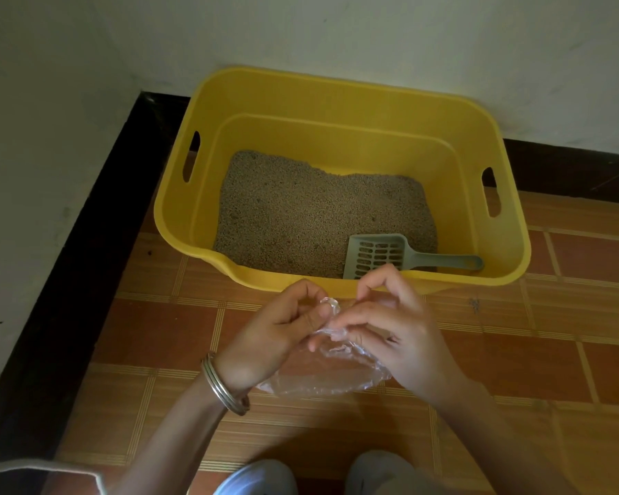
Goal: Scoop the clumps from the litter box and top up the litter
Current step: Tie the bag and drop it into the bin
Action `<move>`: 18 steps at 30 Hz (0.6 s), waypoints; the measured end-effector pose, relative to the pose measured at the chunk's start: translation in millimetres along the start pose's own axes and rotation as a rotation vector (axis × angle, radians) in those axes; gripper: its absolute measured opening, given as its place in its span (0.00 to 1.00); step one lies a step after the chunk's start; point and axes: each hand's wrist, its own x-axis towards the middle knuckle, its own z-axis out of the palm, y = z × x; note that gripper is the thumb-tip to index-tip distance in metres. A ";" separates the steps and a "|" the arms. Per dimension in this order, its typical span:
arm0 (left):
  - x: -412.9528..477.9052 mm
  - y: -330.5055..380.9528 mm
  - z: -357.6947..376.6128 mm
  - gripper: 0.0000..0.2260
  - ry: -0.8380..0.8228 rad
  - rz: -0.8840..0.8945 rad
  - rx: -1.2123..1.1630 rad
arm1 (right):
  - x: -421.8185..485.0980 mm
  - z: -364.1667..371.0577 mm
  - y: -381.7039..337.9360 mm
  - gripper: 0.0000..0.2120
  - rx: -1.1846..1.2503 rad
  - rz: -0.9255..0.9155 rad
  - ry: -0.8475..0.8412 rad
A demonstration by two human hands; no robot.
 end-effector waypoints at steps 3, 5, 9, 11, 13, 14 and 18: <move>0.2 -2.0 0.0 0.10 0.019 0.017 0.019 | -1.5 -1.0 0.6 0.04 0.028 0.027 -0.049; 0.2 -3.2 -0.1 0.08 0.063 0.061 0.075 | -3.6 -1.7 -1.8 0.05 0.088 0.088 -0.099; -2.2 -5.2 -3.6 0.12 0.088 0.207 0.076 | -8.7 0.2 -6.5 0.07 0.276 0.288 -0.075; -5.2 -4.6 -6.0 0.13 0.060 0.264 0.046 | -8.3 0.0 -8.7 0.09 0.363 0.359 -0.028; -7.5 -4.1 -7.8 0.10 0.058 0.306 0.100 | -7.3 -0.7 -10.6 0.08 0.405 0.397 -0.003; -8.3 -3.6 -8.2 0.08 0.072 0.320 0.162 | -6.8 -1.1 -12.0 0.08 0.429 0.419 0.000; -9.8 -2.5 -9.7 0.04 0.106 0.409 0.401 | -4.7 -3.0 -20.5 0.05 0.522 0.538 -0.005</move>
